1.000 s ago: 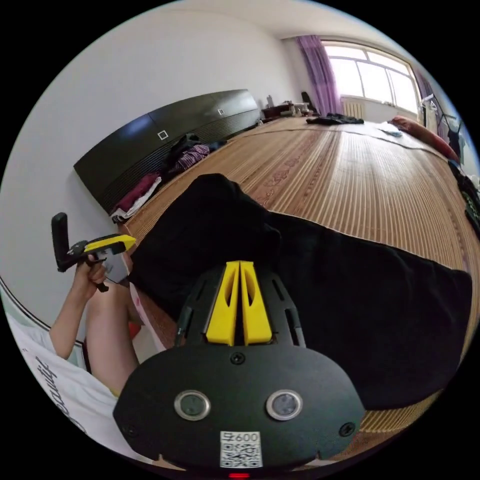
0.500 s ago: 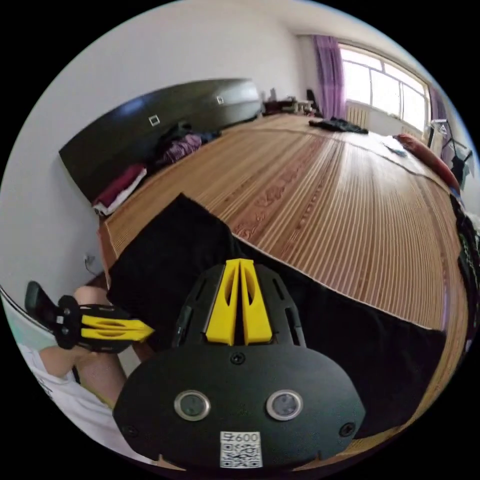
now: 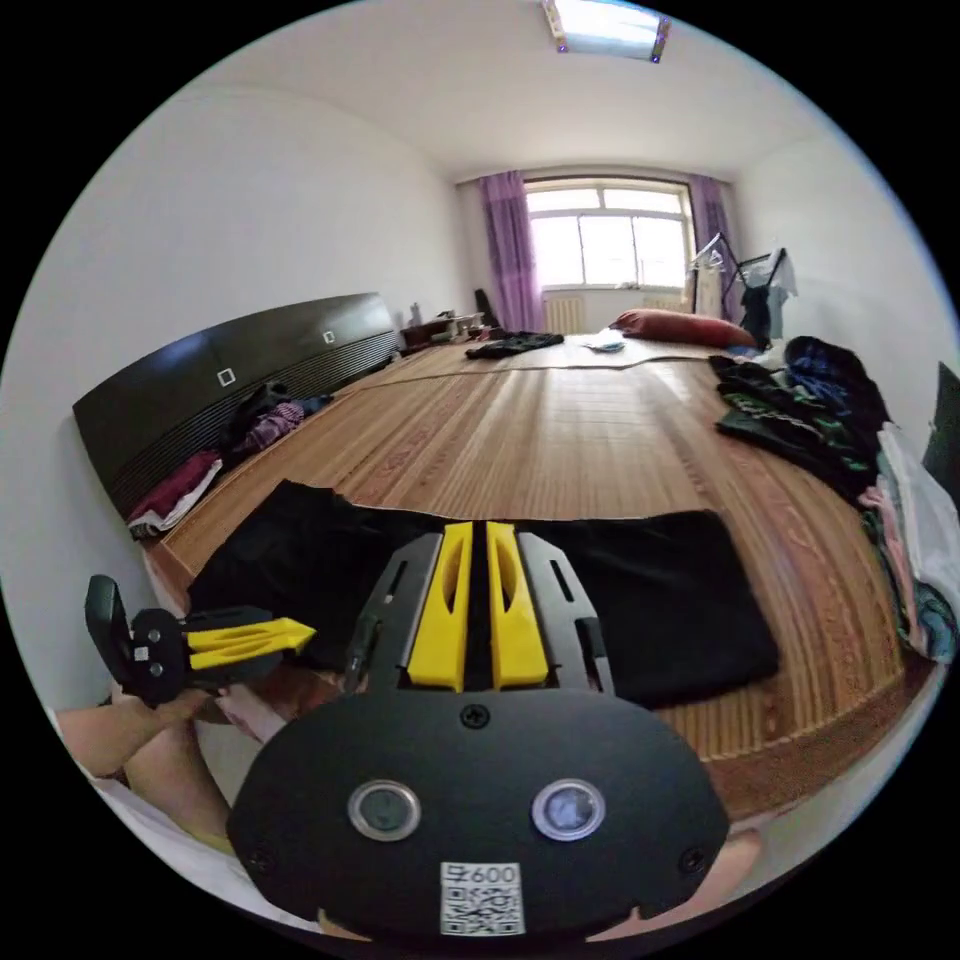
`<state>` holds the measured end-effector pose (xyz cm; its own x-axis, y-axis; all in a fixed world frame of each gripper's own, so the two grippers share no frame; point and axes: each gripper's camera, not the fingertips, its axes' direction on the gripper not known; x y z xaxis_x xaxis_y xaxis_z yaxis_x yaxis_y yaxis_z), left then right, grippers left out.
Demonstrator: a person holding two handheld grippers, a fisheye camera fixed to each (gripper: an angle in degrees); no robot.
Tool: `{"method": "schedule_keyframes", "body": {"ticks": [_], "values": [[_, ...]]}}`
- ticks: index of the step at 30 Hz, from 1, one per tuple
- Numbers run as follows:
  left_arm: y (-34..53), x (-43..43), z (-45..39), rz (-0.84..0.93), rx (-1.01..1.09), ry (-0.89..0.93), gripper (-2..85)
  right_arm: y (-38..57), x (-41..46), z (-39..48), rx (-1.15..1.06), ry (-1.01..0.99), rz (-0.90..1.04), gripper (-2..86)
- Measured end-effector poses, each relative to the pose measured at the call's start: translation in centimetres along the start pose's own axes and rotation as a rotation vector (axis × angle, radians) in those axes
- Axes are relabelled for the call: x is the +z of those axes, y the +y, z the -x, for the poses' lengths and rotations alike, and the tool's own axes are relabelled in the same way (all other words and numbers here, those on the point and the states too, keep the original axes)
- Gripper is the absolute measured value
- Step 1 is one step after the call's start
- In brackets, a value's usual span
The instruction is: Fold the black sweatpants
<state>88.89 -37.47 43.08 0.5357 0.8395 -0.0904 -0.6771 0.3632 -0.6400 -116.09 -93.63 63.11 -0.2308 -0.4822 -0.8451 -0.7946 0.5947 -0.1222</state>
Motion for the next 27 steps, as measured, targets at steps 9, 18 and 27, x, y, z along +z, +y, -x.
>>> {"method": "schedule_keyframes", "body": {"ticks": [9, 18, 27], "values": [[3.4, -13.5, 3.9, -0.227, -0.225, -0.127, 0.7, 3.3, -2.7, -17.4, 0.335, 0.174, 0.218, 9.3], [9.4, -20.5, 11.2, -0.246, -0.568, -0.091, 0.4, 4.0, -2.2, -15.2, 0.201, 0.252, 0.168, -0.2], [12.4, -24.4, 12.1, -0.378, -0.762, -0.045, 0.2, 3.1, -5.0, -14.4, 0.203, 0.166, 0.047, -0.8]]}}
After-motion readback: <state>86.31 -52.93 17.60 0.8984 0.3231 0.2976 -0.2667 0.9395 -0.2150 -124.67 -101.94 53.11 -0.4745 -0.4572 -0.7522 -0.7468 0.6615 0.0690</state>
